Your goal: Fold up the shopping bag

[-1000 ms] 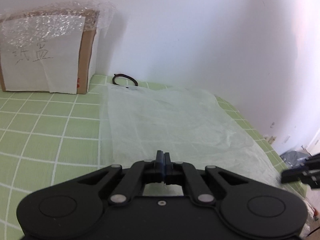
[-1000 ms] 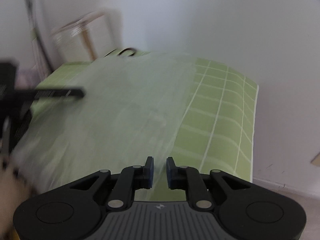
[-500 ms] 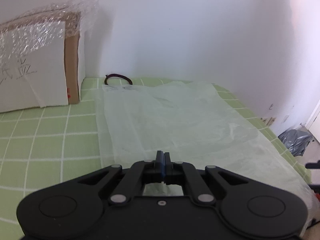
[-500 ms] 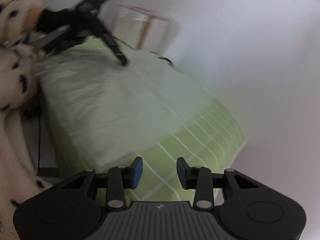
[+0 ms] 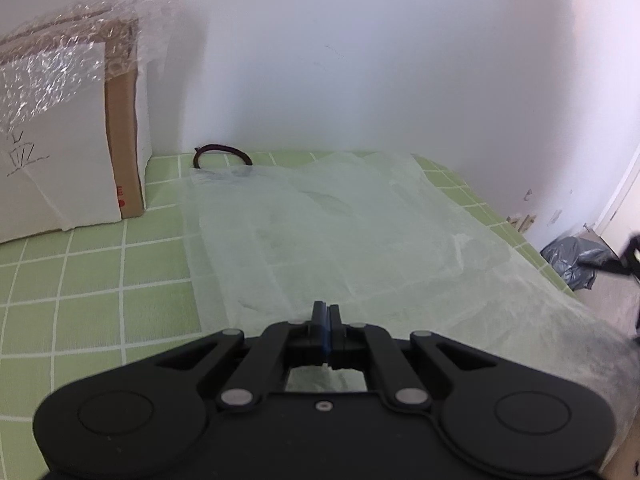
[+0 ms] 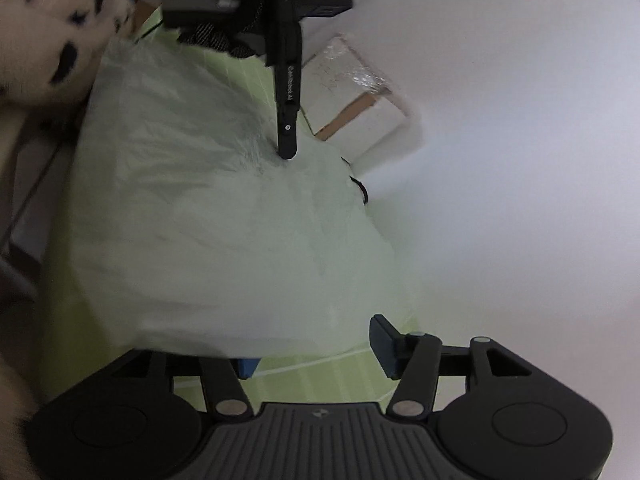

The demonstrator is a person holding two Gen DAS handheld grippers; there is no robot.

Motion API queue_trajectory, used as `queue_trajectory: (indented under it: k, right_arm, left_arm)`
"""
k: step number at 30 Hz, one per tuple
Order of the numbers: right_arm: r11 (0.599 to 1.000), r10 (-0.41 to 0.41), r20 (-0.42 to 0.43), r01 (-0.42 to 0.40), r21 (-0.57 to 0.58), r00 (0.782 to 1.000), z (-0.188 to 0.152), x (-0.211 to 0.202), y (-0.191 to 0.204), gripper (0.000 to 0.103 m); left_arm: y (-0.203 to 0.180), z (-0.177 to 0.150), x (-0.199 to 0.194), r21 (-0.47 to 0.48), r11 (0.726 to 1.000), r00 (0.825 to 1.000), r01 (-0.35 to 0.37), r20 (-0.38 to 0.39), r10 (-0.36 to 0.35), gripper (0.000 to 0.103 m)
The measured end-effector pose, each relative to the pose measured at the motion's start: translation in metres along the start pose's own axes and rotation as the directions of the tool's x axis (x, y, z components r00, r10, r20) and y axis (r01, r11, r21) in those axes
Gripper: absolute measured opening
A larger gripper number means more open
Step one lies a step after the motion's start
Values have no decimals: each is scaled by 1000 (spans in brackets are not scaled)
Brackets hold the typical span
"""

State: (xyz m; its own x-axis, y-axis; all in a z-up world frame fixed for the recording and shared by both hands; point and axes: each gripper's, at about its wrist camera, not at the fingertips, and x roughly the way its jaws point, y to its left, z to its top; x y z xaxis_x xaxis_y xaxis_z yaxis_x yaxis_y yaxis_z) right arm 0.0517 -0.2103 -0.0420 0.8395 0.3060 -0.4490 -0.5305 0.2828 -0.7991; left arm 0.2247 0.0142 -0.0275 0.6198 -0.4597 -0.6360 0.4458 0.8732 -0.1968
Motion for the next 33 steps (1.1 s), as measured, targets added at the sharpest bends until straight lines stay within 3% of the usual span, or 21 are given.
queue_trajectory:
  k: [5, 15, 19, 20, 23, 26, 31, 33]
  right_arm:
    - [994, 16, 41, -11, -109, 999, -2, 27, -13, 58]
    - [981, 127, 116, -108, -161, 985, 2, 60, -34, 53]
    - [968, 222, 113, -204, -148, 968, -1, 63, -42, 23]
    - [966, 233, 110, -217, -140, 966, -1, 63, -42, 21]
    - [965, 260, 98, -253, -75, 961, -3, 66, -46, 16]
    - [943, 319, 79, -324, 78, 945, -3, 71, -61, 10]
    - [871, 401, 82, -407, 275, 913, -4, 81, -77, 7]
    - [834, 430, 92, -434, 341, 898, -5, 88, -83, 7]
  left_arm:
    - [3, -1, -1, -3, 1000, 1000, 24, 1, -24, 2]
    - [16, -1, -2, -55, 995, 996, 88, 2, -88, 2]
    - [22, 0, 0, -74, 990, 993, 119, 3, -119, 2]
    - [24, 0, 1, -81, 989, 992, 127, 5, -127, 2]
    - [29, -2, 2, -108, 983, 989, 149, 15, -148, 2]
    - [30, -6, 0, -110, 982, 988, 156, 34, -153, 2]
    - [10, -11, -12, 36, 996, 995, 83, 48, -85, 4]
    - [6, -14, -20, 79, 996, 997, 48, 59, -52, 13]
